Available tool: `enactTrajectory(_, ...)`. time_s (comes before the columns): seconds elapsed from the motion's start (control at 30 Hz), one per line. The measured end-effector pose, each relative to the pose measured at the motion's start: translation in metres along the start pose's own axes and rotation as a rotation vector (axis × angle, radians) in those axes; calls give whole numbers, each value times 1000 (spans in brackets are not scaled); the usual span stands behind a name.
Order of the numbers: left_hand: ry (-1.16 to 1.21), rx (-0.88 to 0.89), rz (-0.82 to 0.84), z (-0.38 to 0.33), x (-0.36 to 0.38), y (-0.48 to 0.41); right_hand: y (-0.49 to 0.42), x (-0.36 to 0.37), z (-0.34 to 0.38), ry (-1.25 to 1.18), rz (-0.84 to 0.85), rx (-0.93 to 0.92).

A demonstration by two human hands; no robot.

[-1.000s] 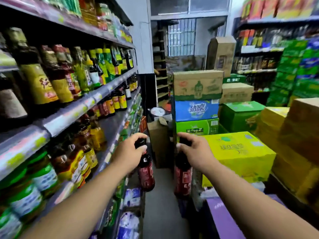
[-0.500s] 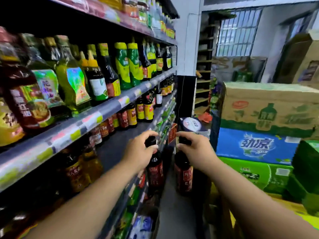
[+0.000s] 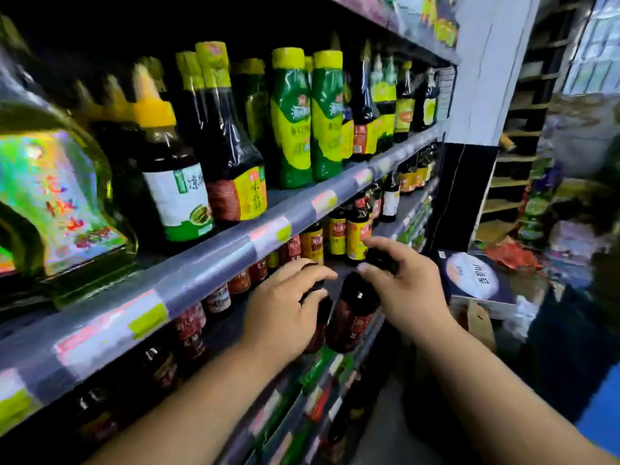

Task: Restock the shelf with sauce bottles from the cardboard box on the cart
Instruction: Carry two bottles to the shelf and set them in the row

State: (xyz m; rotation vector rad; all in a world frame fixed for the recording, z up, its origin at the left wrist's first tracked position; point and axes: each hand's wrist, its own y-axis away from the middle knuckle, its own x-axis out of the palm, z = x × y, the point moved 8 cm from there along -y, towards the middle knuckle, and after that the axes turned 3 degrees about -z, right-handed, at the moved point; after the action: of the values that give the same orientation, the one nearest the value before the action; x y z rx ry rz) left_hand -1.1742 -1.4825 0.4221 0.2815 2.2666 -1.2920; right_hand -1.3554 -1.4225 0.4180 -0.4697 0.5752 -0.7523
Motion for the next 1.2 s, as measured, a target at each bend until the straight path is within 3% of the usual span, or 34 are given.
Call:
enactTrajectory(0.2,-158,15,-78,9,11,-8,-40,46,-23,-153,154,-157)
enactTrajectory(0.43,-384,-154,-156,32,17,-14,-66,96,-41,-323,389,-250)
enactTrajectory(0.63,-445,-290,-193,53,16,-3,-75,128,-45,-350,499,-323)
enactTrajectory(1.03,-503,-389,-236,76,18,-4,-80,155,-57,-415,580,-405)
enactTrajectory(1.2,-501,-440,-239,93,22,2,-75,159,-54,-461,507,-541)
